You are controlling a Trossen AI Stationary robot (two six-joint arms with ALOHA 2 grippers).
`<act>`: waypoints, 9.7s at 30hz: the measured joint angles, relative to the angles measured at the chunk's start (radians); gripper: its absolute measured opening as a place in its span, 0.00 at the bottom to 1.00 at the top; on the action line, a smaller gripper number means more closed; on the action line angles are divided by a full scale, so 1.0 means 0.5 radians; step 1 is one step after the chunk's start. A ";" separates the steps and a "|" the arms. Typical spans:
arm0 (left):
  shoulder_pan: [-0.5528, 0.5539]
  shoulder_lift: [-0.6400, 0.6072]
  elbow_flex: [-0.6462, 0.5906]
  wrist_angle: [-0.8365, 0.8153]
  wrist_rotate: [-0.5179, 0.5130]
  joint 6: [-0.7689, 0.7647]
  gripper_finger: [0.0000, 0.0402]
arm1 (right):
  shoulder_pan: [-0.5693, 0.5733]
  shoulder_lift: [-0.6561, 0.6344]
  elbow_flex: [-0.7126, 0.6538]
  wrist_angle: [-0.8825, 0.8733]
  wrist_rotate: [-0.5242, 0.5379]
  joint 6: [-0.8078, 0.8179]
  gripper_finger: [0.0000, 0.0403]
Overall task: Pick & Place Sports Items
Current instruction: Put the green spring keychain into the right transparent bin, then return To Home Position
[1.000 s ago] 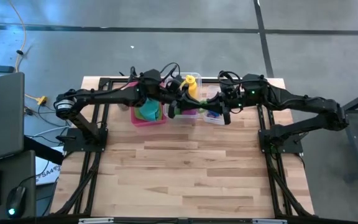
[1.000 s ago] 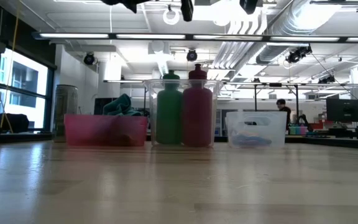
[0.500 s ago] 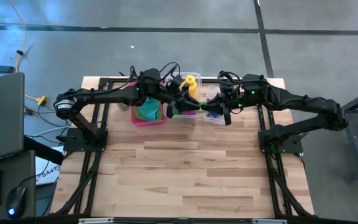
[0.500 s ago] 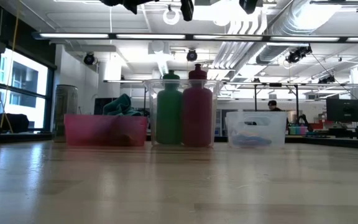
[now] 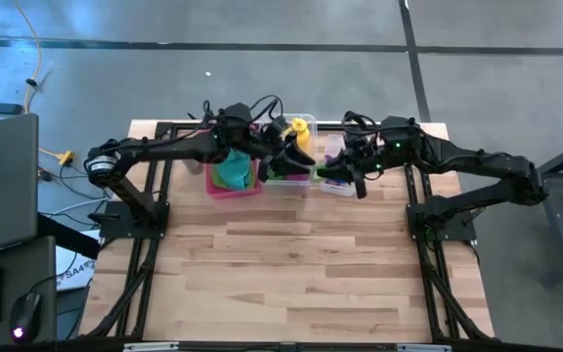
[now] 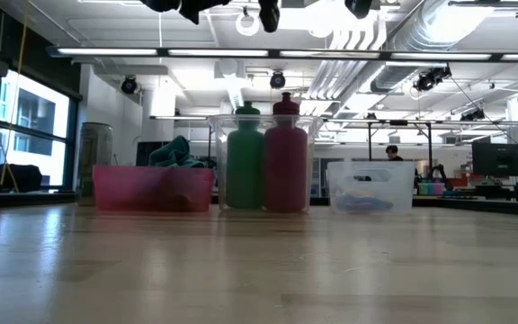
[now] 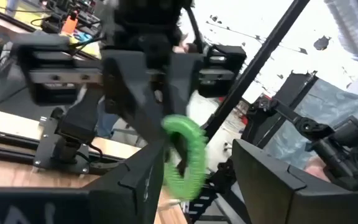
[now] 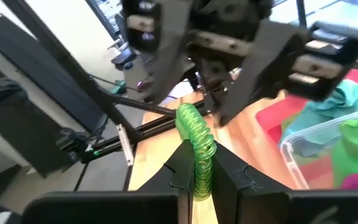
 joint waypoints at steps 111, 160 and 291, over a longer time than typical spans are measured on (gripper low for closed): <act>-0.274 -0.625 0.000 -1.540 -1.497 0.710 0.41 | -0.514 -0.219 -0.001 -0.644 0.261 -0.406 0.33; -0.635 -2.027 -1.868 -0.583 -1.569 0.916 0.41 | 0.128 -1.856 -1.654 0.299 0.645 -0.158 0.33; -0.988 -2.882 -2.615 -0.387 -1.761 1.070 0.41 | 0.127 -2.200 -2.254 0.499 0.645 -0.008 0.33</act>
